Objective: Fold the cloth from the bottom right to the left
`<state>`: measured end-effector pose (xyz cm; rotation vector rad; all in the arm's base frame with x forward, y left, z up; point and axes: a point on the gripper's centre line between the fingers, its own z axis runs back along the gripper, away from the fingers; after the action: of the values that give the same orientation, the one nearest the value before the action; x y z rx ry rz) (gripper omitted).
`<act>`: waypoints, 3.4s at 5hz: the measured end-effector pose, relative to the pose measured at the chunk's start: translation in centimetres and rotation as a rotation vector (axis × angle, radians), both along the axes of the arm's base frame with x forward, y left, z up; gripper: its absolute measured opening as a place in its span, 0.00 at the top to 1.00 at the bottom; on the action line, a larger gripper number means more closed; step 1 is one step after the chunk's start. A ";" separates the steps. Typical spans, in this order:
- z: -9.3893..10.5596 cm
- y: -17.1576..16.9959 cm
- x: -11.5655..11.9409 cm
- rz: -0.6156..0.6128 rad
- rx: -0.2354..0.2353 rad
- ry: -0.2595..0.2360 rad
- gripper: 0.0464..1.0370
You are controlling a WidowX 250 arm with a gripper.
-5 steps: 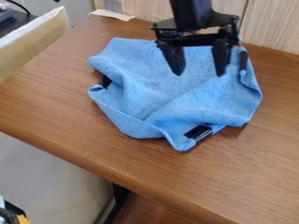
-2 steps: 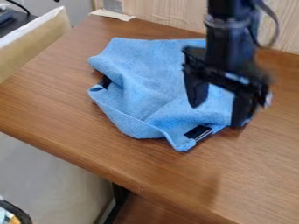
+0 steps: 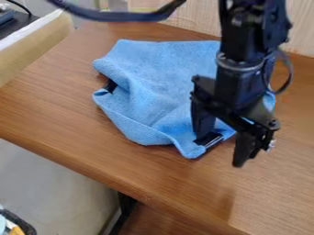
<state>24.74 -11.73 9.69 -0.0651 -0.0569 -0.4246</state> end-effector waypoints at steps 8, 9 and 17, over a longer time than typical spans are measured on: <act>-3.3 -1.2 0.7 -0.043 0.010 0.094 0.98; -3.0 -2.9 -0.2 -0.122 0.004 0.109 0.99; 3.9 10.2 10.3 0.210 -0.074 0.092 0.99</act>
<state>35.03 -1.57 13.57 -0.1498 0.0115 -0.2093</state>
